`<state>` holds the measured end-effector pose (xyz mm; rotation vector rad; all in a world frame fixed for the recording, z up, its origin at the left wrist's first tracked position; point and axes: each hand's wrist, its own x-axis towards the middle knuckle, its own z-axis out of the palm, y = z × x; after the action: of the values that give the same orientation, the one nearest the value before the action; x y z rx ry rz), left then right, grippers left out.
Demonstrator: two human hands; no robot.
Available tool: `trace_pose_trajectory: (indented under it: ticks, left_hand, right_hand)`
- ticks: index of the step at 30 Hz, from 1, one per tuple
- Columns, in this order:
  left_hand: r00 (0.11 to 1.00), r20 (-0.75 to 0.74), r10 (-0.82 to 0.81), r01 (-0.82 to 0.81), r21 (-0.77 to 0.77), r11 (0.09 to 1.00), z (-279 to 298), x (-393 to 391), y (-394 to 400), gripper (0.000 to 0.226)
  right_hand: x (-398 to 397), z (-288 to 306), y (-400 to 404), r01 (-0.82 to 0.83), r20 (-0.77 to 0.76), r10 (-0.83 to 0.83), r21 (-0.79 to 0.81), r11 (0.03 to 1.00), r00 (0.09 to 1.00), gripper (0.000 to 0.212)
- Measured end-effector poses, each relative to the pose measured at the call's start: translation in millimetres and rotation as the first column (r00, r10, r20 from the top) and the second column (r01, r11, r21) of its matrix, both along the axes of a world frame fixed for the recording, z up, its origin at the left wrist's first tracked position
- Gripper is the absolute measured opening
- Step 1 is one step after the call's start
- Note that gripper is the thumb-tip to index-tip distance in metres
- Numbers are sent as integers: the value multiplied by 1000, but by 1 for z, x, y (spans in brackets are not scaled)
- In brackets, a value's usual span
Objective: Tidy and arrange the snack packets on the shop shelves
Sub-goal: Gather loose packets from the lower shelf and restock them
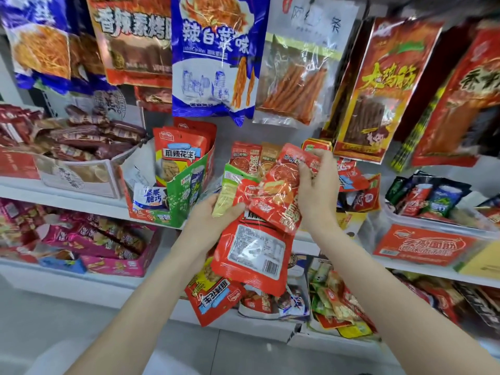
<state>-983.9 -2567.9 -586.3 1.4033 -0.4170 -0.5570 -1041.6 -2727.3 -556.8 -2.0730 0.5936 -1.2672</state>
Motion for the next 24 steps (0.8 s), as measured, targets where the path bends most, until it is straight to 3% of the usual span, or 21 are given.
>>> trace_pose_trajectory:
  ticks: [3,7,9,10,12,14,16,17,19,20,24]
  left_hand:
    - [999,-26,28,-28,-5,1000,1,2,2,18]
    - [998,4,64,-64,38,997,4,5,-4,23]
    - [996,51,70,-74,84,994,7,11,-5,21]
    - [993,92,81,-90,103,991,8,16,-5,21]
    - [974,197,114,-141,127,982,10,25,-4,21]
    - [944,300,138,-185,132,974,13,31,-3,21]
    - [913,377,157,-221,131,967,14,31,-4,21]
    - [894,415,168,-241,129,962,15,31,-4,22]
    - [866,463,190,-278,130,952,17,31,-3,23]
    - [861,466,205,-296,130,946,16,33,1,23]
    - [859,415,300,-372,103,923,11,43,22,20]
  right_hand:
    - [6,4,-2,-6,-20,4,-116,993,1000,14]
    - [15,14,7,-127,-86,115,-145,981,990,12]
    - [16,24,4,-244,-200,237,-11,970,951,22]
    - [15,30,0,-321,-228,346,142,937,910,27]
    - [10,39,-11,-442,-142,548,441,781,824,36]
    - [7,42,-24,-514,37,623,603,610,782,42]
    - [7,39,-32,-543,126,643,669,508,756,31]
    - [8,36,-33,-522,71,651,665,534,756,21]
    - [7,33,-35,-419,-158,602,581,697,783,3]
    - [6,34,-38,-365,-225,539,524,769,812,7]
    - [6,53,-58,-293,-94,384,489,821,918,15]
